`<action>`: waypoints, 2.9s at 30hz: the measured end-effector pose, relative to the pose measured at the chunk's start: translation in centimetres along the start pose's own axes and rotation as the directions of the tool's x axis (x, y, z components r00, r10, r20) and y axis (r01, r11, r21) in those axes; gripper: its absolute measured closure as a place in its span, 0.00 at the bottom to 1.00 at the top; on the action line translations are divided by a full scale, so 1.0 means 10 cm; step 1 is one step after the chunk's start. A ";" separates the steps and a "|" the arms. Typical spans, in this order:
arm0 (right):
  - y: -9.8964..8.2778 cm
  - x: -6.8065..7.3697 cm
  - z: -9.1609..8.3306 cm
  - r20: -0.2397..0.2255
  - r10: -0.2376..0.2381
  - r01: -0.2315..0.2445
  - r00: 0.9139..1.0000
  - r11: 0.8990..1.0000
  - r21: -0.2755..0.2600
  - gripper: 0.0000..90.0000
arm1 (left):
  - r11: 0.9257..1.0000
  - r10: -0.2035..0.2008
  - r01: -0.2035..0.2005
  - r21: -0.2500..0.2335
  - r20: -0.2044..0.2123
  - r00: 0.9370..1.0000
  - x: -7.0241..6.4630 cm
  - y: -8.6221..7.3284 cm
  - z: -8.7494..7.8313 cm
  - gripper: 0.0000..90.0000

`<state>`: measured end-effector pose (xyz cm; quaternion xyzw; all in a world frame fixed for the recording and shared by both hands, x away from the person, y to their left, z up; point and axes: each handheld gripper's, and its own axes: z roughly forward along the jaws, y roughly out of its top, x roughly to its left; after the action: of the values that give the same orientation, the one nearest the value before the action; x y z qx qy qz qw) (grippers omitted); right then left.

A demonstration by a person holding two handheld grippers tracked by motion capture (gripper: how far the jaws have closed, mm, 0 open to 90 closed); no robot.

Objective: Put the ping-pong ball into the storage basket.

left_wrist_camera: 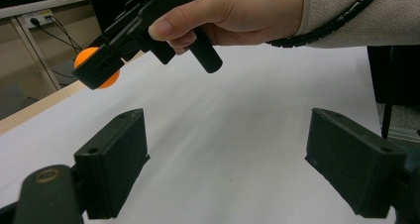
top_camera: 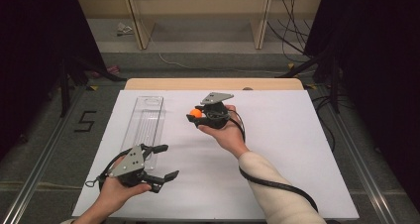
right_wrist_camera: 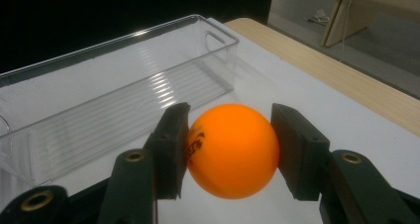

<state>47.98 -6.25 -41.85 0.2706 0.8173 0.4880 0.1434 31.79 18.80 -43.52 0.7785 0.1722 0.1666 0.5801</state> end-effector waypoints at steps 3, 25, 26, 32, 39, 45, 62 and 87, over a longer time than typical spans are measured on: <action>0.02 0.01 0.01 -0.003 -0.001 0.001 1.000 1.000 -0.001 0.57 | 1.000 0.000 0.000 0.000 0.001 1.000 0.00 0.00 0.00 0.17; 0.09 0.09 0.11 -0.023 -0.014 0.014 1.000 1.000 0.002 0.57 | 1.000 0.001 -0.001 -0.002 -0.003 1.000 0.00 0.00 0.00 0.17; 0.10 0.09 0.11 -0.025 -0.015 0.015 1.000 1.000 0.005 0.57 | 1.000 0.001 -0.001 -0.002 -0.002 1.000 0.00 0.00 0.00 0.17; 0.11 0.10 0.12 -0.027 -0.017 0.018 0.999 1.000 0.007 0.57 | 1.000 0.000 0.000 -0.001 0.001 1.000 0.00 0.00 0.00 0.17; 0.14 0.12 0.14 -0.030 -0.021 0.021 0.999 1.000 0.003 0.57 | 1.000 0.000 0.000 -0.001 -0.001 1.000 0.00 0.00 0.00 0.17; 0.16 0.13 0.15 -0.035 -0.020 0.020 0.999 1.000 0.003 0.57 | 1.000 0.000 0.000 -0.001 0.000 1.000 0.00 0.00 0.00 0.17; 0.24 0.19 0.21 -0.047 -0.034 0.035 0.998 0.999 0.003 0.57 | 1.000 0.004 -0.004 0.002 0.001 1.000 0.00 0.00 0.00 0.18; 0.39 0.29 0.36 -0.077 -0.052 0.053 0.996 0.999 0.011 0.57 | 1.000 0.010 -0.010 0.005 -0.001 1.000 0.00 0.00 0.00 0.17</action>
<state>48.62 -0.45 -40.10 0.2312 0.8322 0.4888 0.1228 31.80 18.81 -43.55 0.7808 0.1689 0.1693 0.5773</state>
